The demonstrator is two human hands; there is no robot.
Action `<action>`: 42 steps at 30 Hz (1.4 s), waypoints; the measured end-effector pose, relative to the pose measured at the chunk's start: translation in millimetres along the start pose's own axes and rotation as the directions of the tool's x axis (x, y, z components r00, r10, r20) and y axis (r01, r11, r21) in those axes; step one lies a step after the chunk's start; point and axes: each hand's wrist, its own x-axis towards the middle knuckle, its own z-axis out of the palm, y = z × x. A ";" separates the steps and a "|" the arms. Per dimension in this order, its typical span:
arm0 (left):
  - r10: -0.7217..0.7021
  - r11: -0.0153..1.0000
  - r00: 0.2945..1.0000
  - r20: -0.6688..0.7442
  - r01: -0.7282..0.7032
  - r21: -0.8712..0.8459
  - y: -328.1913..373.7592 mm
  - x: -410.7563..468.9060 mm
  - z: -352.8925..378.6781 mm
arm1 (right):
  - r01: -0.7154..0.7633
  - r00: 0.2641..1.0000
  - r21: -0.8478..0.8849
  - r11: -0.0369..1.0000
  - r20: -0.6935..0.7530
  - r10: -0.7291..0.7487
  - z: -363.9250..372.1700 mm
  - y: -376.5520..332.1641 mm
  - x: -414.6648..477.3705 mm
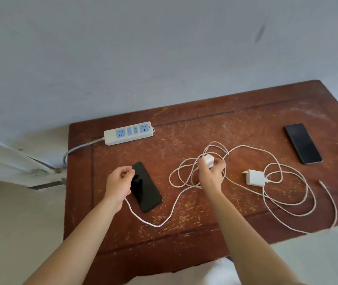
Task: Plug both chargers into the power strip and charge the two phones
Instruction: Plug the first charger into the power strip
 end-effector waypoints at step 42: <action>0.351 0.157 0.882 0.314 -0.386 0.909 -15.8 118.2 -47.0 | 0.827 0.561 -0.530 0.186 0.788 -0.253 190.5 -163.8 51.8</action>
